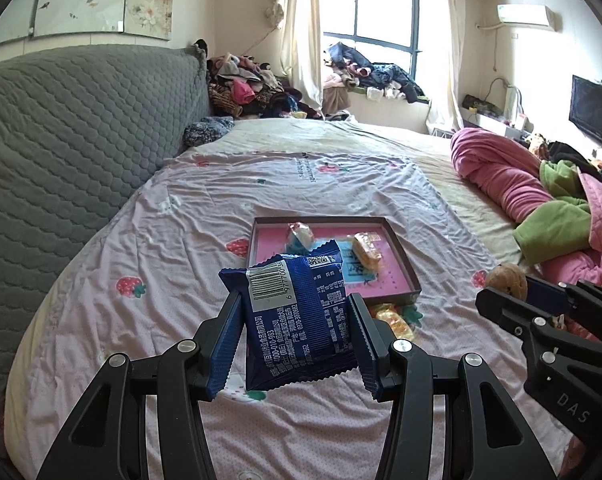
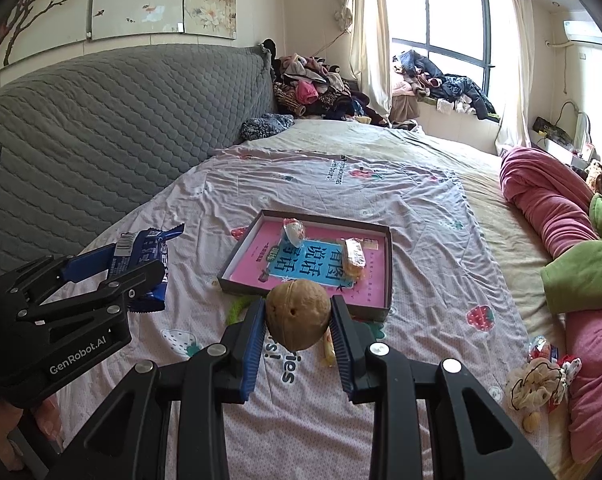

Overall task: Organize objects
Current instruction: 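Lift and carry the blue packet and brown bun with both tools over the tray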

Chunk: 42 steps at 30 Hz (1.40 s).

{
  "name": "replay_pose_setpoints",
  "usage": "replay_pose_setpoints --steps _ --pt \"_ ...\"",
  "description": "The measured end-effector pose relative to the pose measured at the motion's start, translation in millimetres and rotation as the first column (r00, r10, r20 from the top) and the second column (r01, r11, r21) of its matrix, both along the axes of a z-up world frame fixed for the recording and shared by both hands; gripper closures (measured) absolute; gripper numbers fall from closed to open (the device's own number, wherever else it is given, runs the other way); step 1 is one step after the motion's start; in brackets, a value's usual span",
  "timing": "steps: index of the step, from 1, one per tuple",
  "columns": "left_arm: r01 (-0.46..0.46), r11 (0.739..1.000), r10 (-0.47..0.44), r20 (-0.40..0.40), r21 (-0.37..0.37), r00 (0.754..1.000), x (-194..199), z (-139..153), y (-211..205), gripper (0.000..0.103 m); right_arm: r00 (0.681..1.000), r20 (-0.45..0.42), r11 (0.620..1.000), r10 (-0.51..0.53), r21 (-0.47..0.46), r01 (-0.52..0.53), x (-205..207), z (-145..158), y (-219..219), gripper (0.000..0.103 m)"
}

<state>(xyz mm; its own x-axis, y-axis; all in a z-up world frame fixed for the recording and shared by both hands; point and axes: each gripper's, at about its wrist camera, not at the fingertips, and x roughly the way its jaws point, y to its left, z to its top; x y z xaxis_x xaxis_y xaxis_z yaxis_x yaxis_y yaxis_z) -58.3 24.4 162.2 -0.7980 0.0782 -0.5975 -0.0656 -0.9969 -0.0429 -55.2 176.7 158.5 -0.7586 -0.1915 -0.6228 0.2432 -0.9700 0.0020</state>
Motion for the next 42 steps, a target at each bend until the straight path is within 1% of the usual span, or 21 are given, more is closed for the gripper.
replay_pose_setpoints --steps 14,25,28,35,42 --pt "-0.006 1.000 0.006 -0.030 0.007 1.000 -22 7 1 0.049 0.999 -0.033 1.000 -0.001 0.002 0.001 -18 12 -3 0.071" --pt "-0.002 1.000 0.003 -0.059 0.018 0.998 -54 17 -3 0.049 0.999 -0.054 1.000 -0.006 0.004 0.007 -41 19 -6 0.070" --pt "-0.003 1.000 0.003 -0.071 0.007 0.997 -65 22 -4 0.049 0.998 -0.062 1.000 -0.008 0.003 0.009 -49 23 -6 0.070" --pt "-0.005 1.000 0.005 -0.102 0.007 0.995 -84 31 -5 0.049 0.995 -0.098 1.000 -0.013 0.005 0.014 -67 36 -4 0.070" --pt "-0.002 1.000 0.002 -0.115 0.000 0.993 -103 31 -3 0.049 0.991 -0.130 1.000 -0.006 -0.002 0.005 -83 43 -6 0.070"
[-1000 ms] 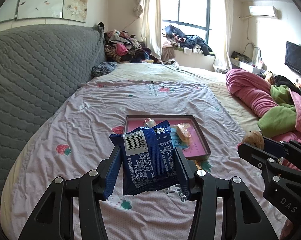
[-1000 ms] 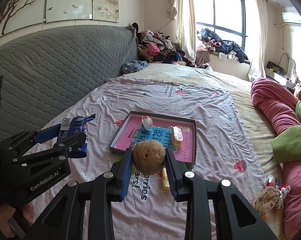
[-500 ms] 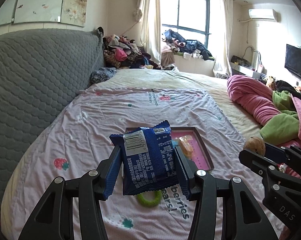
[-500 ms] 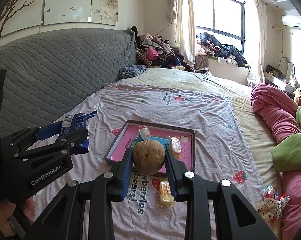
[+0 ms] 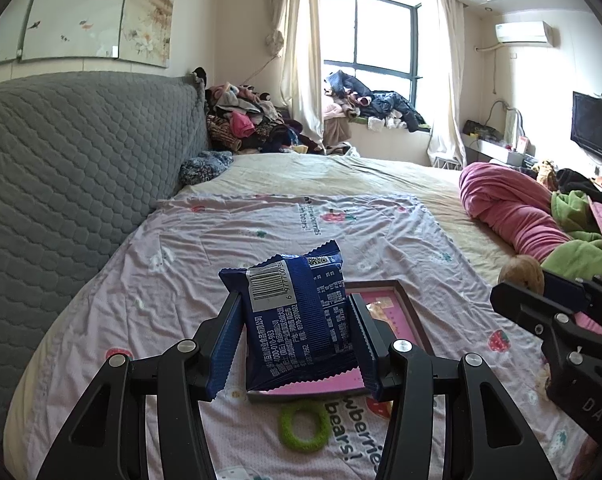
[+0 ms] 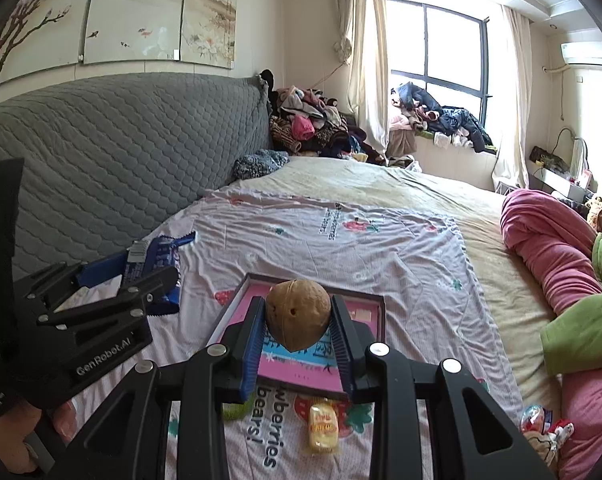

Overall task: Organize objects
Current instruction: 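Lift and carry the blue packet and brown bun with both tools over the tray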

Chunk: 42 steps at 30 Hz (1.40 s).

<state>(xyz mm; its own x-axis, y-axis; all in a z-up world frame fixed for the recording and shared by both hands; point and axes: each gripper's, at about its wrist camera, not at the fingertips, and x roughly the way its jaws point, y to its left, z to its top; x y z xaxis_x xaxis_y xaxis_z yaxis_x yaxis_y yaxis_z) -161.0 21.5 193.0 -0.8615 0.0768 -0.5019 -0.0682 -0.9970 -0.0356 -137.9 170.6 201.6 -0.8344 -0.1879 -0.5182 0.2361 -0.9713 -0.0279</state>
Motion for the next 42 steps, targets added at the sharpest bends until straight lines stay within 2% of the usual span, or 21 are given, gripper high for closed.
replay_pose_setpoints --steps 5,13,28,30,35,38,42 --pt "0.006 1.000 -0.006 -0.012 -0.006 1.000 -10 -3 3 0.049 1.000 -0.011 1.000 0.013 -0.007 -0.013 -15 -1 -4 0.070" --pt "-0.003 1.000 0.003 0.000 -0.005 1.000 -37 -23 3 0.049 1.000 0.010 0.999 0.029 -0.013 -0.029 -41 -21 -7 0.070" --pt "-0.045 0.999 0.045 0.047 -0.005 0.998 -106 -106 -6 0.049 0.999 0.037 0.999 0.032 -0.037 -0.030 -104 -83 -7 0.070" --pt "-0.049 0.999 0.050 0.050 -0.010 0.997 -115 -117 -5 0.049 0.999 0.037 1.000 0.024 -0.017 -0.023 -111 -91 -11 0.070" --pt "-0.060 0.998 0.060 0.061 -0.008 0.996 -132 -138 -5 0.049 0.997 0.078 0.996 -0.010 -0.084 0.017 -135 -118 -2 0.070" --pt "-0.060 0.998 0.061 0.063 -0.015 0.996 -139 -147 -2 0.049 0.996 0.075 0.997 -0.048 -0.058 0.052 -142 -132 2 0.070" --pt "-0.051 0.998 0.053 0.070 -0.029 0.996 -147 -161 4 0.049 0.995 0.096 0.997 -0.032 -0.072 0.039 -150 -150 6 0.070"
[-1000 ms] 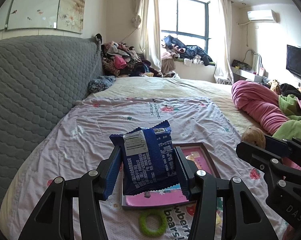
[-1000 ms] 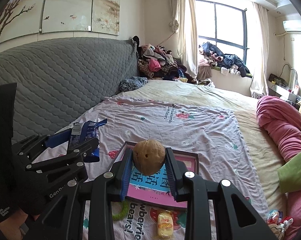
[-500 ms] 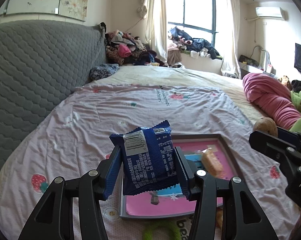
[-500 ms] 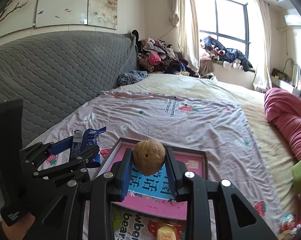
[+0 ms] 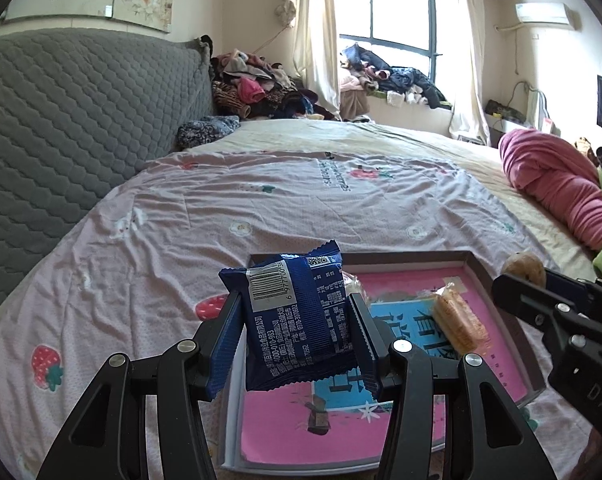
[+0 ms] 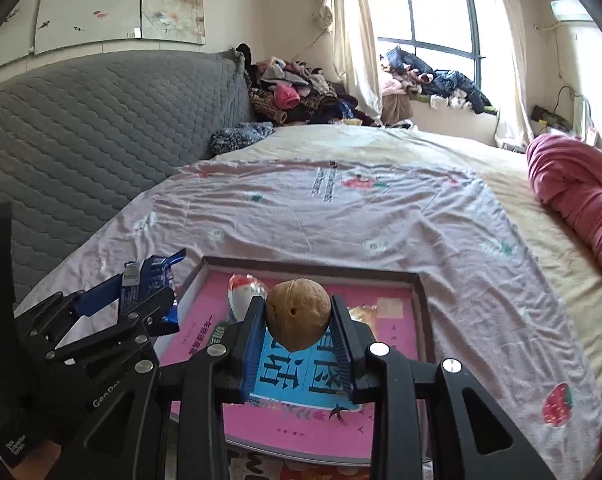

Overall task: Organize objects
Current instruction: 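Lift and carry the blue packet and brown bun with both tools over the tray, then lower the blue packet and bun onto the picture book in the tray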

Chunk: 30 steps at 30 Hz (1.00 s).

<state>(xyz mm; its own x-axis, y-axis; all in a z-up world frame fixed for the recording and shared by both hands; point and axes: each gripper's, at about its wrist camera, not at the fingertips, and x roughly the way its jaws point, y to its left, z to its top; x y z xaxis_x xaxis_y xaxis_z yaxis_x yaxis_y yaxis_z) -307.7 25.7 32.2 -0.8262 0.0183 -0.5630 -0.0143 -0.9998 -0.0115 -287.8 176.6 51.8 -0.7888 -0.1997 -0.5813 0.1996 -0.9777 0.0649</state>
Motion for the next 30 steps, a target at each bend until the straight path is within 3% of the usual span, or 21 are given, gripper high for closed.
replay_pose_setpoints --steps 18,30 --pt "0.046 0.999 -0.046 0.079 0.005 0.996 -19 -38 8 0.049 0.999 0.034 0.998 0.030 0.053 -0.031 -16 -33 -13 0.070" --pt "0.053 0.999 -0.052 0.125 -0.007 0.991 -19 -44 4 0.049 0.995 0.084 0.995 0.048 0.080 -0.055 -22 -49 -20 0.070"
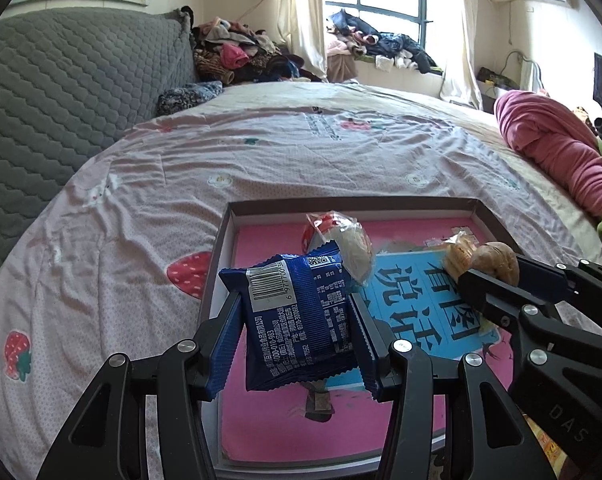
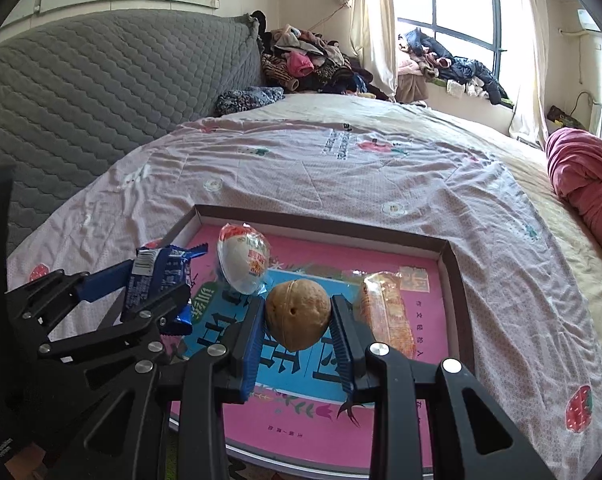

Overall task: Organize objects
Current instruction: 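Lower the blue packet and bun onto the picture book in the tray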

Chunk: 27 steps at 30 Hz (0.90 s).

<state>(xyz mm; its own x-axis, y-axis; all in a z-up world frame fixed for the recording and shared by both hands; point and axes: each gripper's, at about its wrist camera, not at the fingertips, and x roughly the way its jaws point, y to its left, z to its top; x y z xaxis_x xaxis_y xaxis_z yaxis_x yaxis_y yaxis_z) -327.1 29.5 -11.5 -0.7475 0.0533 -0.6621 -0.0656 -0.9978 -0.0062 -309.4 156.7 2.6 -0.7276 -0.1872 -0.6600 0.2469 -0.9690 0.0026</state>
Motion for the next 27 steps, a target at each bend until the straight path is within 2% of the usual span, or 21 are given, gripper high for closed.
replay_pose_setpoints --steps 17,27 --pt "0.011 0.999 -0.009 0.066 -0.035 0.998 -3 -12 1 0.049 0.997 0.075 1.000 0.013 -0.003 -0.013 -10 -21 -3 0.070" --pt "0.018 0.998 -0.012 0.104 -0.053 0.994 -6 -20 4 0.049 0.996 0.091 1.000 0.008 0.005 -0.008 -12 -27 -4 0.070"
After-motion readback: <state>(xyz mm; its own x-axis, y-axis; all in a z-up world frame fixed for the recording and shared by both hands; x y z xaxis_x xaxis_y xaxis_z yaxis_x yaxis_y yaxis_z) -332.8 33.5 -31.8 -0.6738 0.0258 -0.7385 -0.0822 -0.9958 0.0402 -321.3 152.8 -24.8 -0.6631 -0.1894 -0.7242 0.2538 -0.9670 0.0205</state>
